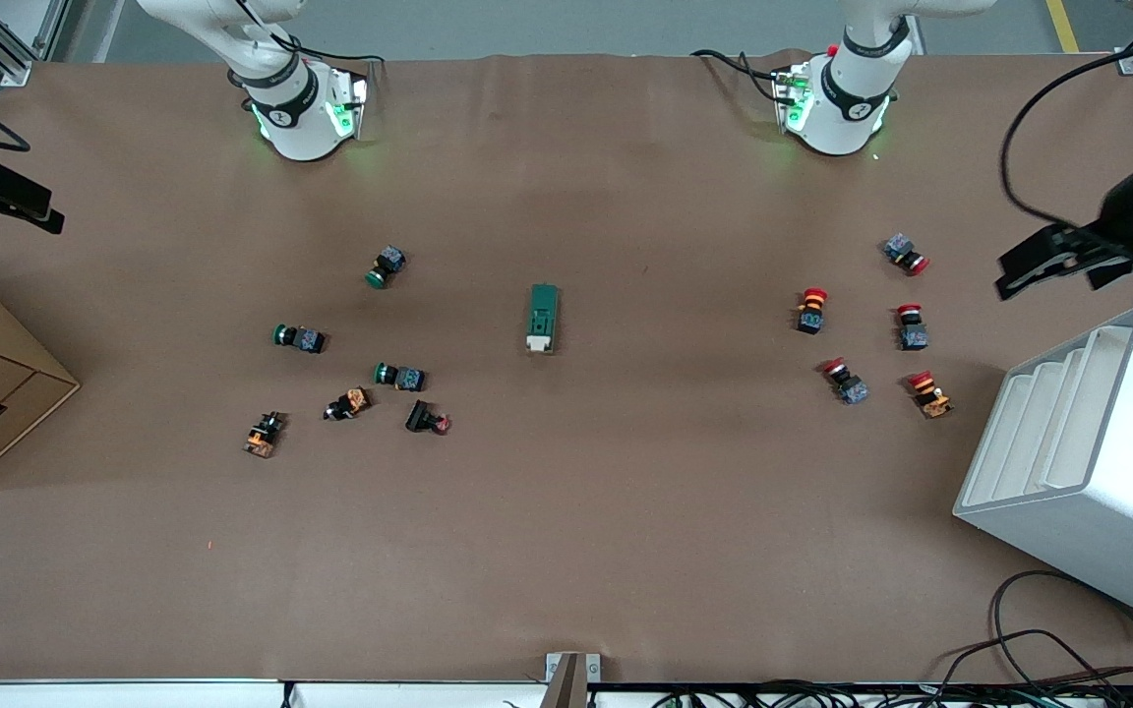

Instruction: Close load switch with both arms

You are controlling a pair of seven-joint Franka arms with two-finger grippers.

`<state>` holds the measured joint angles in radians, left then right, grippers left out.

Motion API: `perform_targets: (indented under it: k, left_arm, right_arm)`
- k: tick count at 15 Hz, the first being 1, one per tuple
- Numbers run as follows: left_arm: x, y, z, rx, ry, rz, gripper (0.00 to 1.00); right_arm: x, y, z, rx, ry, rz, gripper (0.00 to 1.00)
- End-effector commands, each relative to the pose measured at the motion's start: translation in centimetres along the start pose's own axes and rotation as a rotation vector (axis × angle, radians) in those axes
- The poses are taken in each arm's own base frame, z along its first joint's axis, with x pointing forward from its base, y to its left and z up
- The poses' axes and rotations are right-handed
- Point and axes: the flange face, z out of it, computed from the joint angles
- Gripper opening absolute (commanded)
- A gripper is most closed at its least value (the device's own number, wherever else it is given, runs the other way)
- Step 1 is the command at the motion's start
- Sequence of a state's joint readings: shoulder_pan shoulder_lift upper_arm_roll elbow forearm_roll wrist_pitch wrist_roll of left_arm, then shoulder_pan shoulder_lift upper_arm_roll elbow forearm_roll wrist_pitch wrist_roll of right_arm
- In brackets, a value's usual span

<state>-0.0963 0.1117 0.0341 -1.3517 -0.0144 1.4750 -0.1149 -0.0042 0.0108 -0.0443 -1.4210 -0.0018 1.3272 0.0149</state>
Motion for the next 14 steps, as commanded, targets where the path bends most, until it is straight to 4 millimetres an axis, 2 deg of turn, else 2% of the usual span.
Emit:
perform_targets:
  k: [1, 4, 8, 9, 14]
  left_arm:
    - [-2.8, -2.0, -0.6, -0.018, -0.020, 0.072, 1.00]
    - [-5.5, -2.1, -0.7, -0.019, -0.028, 0.081, 1.00]
    - [-8.7, 0.7, -1.0, -0.003, -0.023, 0.140, 1.00]
    - [-9.0, 1.4, -1.1, 0.001, -0.020, 0.155, 1.00]
    - [-9.4, 1.8, -2.2, 0.001, 0.005, 0.163, 1.00]
  right_arm:
    - [-1.8, -0.3, 0.3, 0.004, 0.005, -0.010, 1.00]
    - [-3.0, -0.2, 1.0, 0.005, 0.008, -0.012, 1.00]
    - [-3.2, -0.8, 0.8, 0.005, 0.017, -0.024, 1.00]
    - [-3.2, -1.1, 0.8, 0.004, 0.017, -0.031, 1.00]
    - [-3.0, -0.9, 0.5, 0.007, 0.038, -0.026, 1.00]
